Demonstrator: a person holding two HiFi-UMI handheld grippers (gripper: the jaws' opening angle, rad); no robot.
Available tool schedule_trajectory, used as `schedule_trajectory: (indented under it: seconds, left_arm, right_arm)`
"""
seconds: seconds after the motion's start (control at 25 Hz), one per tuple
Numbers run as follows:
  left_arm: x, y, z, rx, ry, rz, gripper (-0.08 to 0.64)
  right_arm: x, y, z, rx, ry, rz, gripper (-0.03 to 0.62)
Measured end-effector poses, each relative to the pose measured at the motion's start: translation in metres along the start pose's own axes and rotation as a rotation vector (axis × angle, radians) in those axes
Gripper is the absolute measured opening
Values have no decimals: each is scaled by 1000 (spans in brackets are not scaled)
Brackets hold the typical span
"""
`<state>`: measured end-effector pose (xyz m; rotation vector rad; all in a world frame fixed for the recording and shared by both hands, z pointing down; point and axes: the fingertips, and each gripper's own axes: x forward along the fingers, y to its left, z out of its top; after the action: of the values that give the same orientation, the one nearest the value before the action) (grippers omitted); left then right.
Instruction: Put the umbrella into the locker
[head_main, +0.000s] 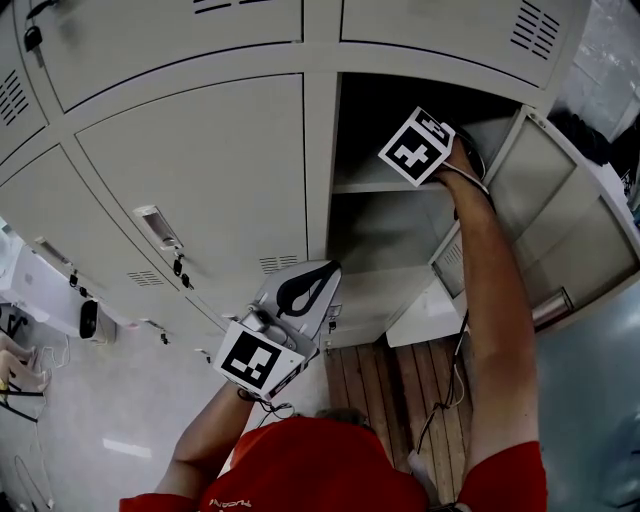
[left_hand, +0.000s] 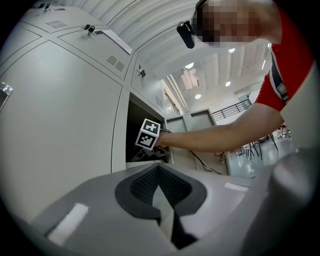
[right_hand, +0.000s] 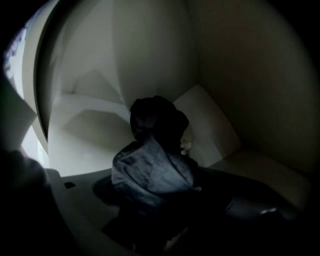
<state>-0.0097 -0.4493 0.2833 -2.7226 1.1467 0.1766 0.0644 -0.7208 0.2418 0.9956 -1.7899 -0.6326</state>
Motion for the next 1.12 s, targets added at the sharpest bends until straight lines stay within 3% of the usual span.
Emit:
schedule_trajectory:
  seconds: [0.16,0.36,0.52,0.72,0.84,1.12]
  left_arm:
    - [2,-3,-1,-5,-2,-16,5]
    - [4,-11,-3,-27,2,-42,5]
    - [2,-11,-4,-27,-9,-54,5]
    - [1,-11,-4,-30,-13,-71,5]
    - [-1,-12,-4,-46,-3,-80,5]
    - [-3,-11,3,-45,-18,-98,5]
  right_arm:
    - [-8,5,1,134,-28,81,355]
    - [-13,11,2,205,-16,112,375]
    - [-19,11,0,326,-16,160,383]
    - [-28,18,7,268,-5,185,404]
    - [-40,11,28,367,-111,223,413]
    - [-63,16,41,351,-180,160,411]
